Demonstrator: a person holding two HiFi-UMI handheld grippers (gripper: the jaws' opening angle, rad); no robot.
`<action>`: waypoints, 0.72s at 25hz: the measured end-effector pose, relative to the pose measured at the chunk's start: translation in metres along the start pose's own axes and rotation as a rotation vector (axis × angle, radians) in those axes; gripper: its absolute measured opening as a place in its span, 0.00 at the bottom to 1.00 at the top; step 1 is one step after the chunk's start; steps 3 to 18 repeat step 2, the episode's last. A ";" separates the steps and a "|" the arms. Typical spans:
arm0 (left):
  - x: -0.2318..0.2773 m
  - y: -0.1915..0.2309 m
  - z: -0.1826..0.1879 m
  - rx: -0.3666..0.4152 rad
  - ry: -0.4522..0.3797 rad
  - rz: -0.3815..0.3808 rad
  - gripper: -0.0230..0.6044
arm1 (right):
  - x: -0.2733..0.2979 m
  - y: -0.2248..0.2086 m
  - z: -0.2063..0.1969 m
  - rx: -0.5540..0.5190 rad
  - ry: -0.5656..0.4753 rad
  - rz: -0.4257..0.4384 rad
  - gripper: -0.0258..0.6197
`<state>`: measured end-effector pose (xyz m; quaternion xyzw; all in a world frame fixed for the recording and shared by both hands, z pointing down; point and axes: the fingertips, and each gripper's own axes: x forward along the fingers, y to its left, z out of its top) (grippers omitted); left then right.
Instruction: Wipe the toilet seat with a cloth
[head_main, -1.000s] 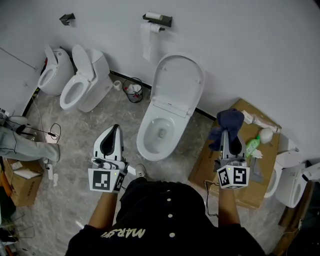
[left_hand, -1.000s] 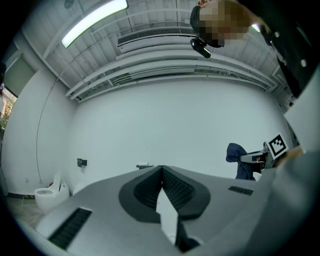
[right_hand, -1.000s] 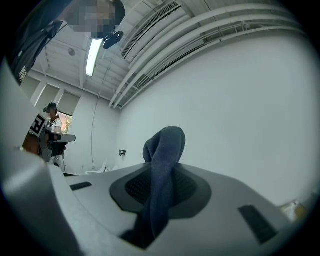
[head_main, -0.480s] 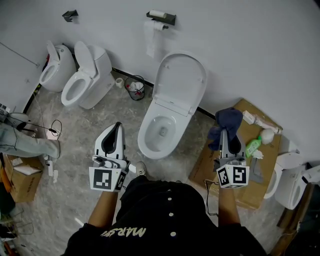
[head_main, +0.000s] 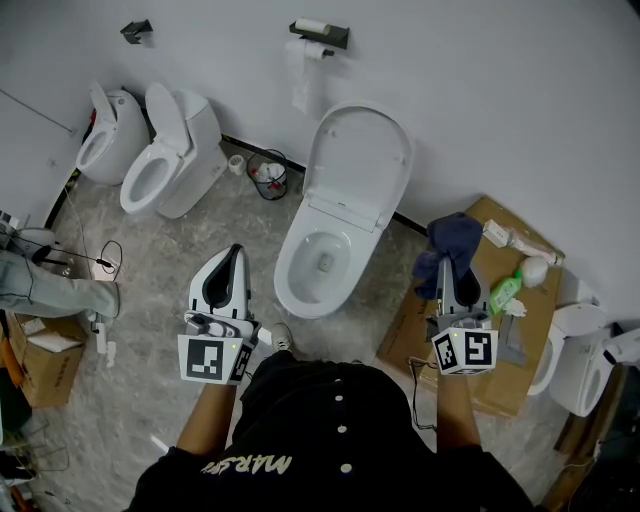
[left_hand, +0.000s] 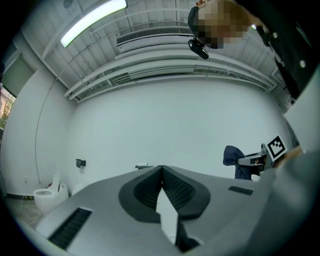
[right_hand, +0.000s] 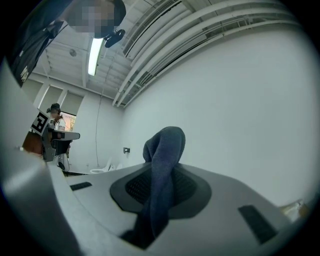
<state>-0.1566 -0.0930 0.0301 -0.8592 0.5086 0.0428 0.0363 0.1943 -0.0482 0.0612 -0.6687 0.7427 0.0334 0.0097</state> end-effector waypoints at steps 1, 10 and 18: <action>0.001 0.001 0.000 0.001 0.000 0.000 0.05 | 0.001 -0.001 0.000 0.000 0.003 -0.001 0.15; 0.002 0.002 0.000 0.001 -0.001 0.000 0.05 | 0.002 -0.002 -0.001 0.000 0.005 -0.002 0.15; 0.002 0.002 0.000 0.001 -0.001 0.000 0.05 | 0.002 -0.002 -0.001 0.000 0.005 -0.002 0.15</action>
